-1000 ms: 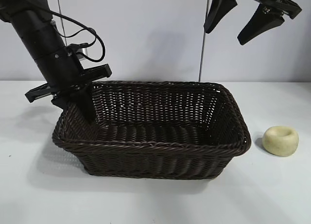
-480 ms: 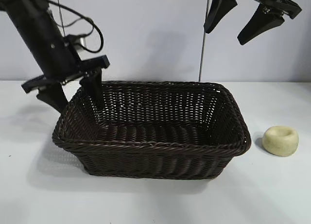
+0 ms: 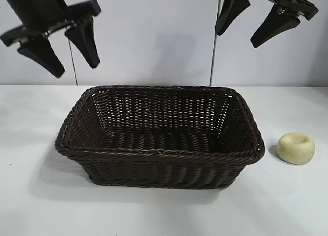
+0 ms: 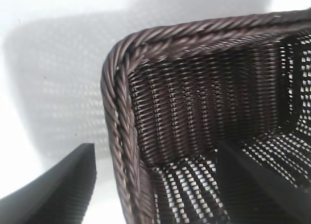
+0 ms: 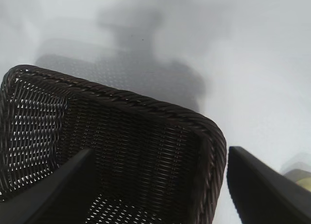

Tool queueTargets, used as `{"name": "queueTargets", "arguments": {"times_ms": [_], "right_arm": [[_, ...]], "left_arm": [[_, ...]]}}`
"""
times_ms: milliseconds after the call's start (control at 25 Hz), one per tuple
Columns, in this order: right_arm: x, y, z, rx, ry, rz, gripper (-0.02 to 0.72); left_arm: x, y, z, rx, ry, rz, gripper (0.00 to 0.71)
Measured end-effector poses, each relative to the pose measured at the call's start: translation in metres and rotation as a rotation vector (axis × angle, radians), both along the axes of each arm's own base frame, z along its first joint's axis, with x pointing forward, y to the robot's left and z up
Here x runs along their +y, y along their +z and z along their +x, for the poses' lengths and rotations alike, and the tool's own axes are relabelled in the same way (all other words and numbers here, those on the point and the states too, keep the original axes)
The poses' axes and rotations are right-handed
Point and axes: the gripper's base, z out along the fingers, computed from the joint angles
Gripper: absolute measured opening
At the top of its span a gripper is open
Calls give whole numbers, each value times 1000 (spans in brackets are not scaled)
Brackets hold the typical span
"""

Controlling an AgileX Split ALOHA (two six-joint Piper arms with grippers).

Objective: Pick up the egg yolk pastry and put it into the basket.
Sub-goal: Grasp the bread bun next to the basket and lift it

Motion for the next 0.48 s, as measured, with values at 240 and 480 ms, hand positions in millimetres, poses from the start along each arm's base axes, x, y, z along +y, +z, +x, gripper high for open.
{"name": "queueTargets", "arguments": {"times_ms": [240,480], "right_arm": [[0,0,0,0,0,0,540],[0,0,0,0,0,0,540]], "left_arm": [[-2,35,-17,-45,4,-93,507],[-9,42,-21,-29,24,-206,507]]}}
